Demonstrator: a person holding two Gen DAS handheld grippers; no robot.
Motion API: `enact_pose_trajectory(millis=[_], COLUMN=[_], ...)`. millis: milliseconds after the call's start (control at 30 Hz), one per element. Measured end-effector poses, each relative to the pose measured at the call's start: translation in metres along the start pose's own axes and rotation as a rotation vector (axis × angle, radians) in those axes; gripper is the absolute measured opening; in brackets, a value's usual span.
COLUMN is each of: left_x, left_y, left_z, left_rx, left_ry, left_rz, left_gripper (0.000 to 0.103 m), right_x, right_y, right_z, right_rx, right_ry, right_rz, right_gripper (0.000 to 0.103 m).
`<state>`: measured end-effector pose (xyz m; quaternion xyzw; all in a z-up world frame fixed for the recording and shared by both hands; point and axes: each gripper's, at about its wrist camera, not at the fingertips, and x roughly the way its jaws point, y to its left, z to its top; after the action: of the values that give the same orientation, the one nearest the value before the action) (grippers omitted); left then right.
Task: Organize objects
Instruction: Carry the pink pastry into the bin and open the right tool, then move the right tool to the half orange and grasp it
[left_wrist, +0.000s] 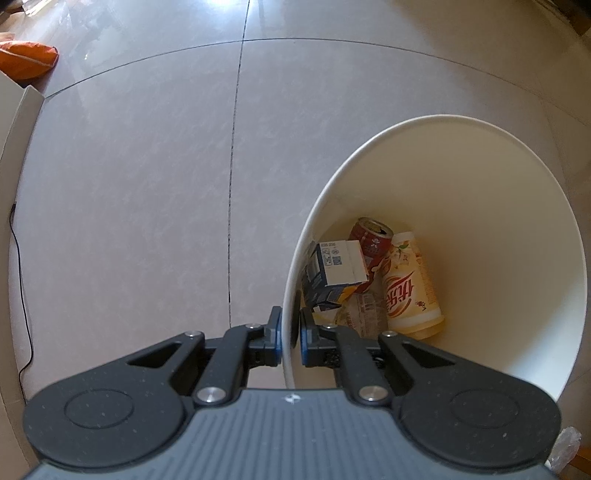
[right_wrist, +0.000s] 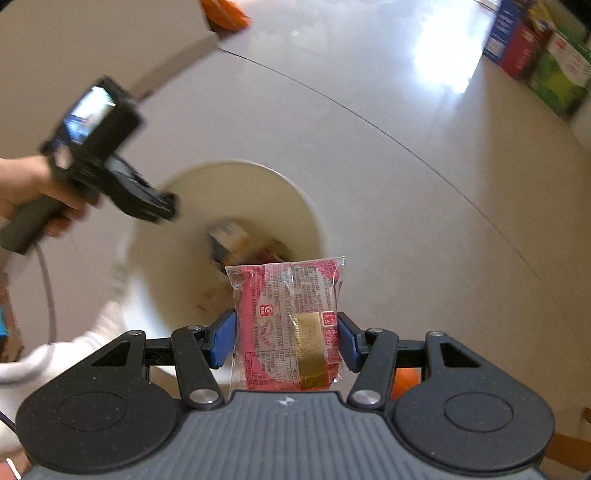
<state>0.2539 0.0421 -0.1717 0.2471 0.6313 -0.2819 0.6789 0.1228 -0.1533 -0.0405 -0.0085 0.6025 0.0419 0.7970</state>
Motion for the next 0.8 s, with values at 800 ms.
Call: enact_pose_trajectory(millis=[800], left_x=[-0.001], left_y=[-0.002], left_z=[0.002], left_rx=[-0.003], left_ry=[0.0], left_rz=[0.007], left_gripper=[0.007], right_x=[0.032], right_y=[0.035], right_z=[-0.029], right_rx=[0.126], right_ry=[-0.077], right_rz=[-0.077], right_gripper=[0.094])
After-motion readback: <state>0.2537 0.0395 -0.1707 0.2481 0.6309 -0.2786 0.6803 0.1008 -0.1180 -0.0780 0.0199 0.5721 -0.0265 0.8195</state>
